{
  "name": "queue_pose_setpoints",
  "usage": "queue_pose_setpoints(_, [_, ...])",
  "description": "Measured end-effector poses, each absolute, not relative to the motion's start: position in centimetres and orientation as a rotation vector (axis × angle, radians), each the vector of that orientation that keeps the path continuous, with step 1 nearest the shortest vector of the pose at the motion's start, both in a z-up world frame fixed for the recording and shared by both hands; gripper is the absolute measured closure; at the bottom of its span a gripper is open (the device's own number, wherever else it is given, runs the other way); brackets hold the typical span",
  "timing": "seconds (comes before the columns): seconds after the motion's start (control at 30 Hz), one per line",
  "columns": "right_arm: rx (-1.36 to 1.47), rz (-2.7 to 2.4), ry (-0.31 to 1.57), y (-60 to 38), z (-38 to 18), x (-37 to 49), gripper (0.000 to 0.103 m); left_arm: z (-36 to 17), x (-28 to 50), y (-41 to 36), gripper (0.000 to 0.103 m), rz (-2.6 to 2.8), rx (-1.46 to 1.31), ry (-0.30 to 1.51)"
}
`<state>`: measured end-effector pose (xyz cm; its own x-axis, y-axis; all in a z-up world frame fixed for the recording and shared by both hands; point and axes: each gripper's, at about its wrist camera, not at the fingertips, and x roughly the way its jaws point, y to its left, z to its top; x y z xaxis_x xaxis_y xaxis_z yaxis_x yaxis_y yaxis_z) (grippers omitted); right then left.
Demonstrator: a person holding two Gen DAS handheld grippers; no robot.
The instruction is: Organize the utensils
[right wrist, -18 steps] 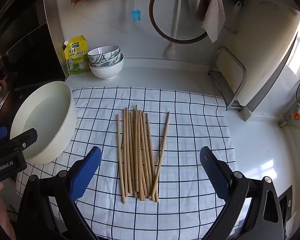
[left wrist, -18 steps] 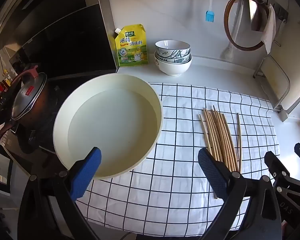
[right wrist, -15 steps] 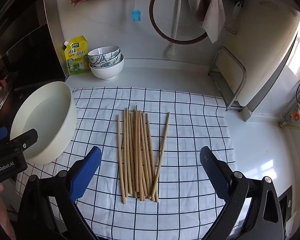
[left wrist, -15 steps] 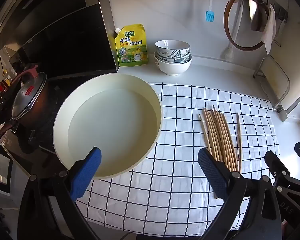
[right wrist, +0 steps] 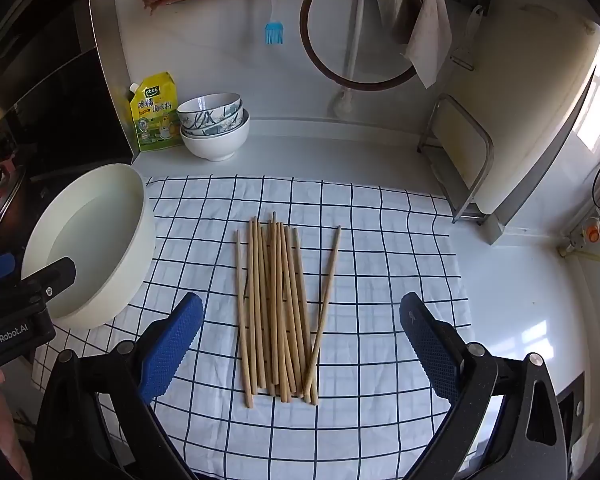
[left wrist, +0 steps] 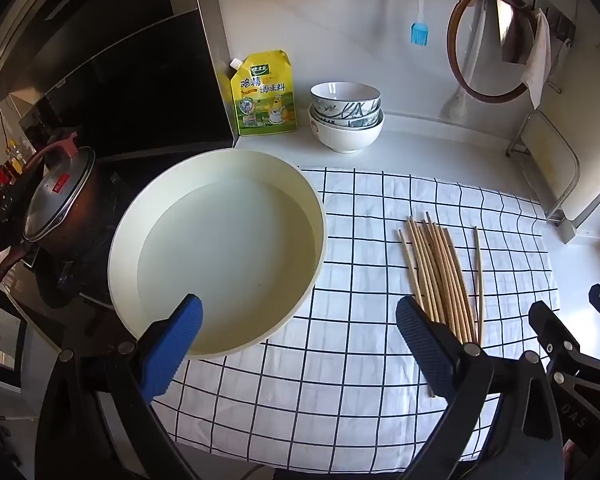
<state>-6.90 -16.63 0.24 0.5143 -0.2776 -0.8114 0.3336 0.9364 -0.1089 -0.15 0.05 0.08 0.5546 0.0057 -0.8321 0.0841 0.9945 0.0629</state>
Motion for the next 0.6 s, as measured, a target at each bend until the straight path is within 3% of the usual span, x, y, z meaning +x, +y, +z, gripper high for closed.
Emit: queue_pose_setpoints(0.6, [0.065,-0.367,0.960,-16.49,0.34,-6.82,0.009,0.55,0.03,0.21,0.007,-0.045,0.101,0.976])
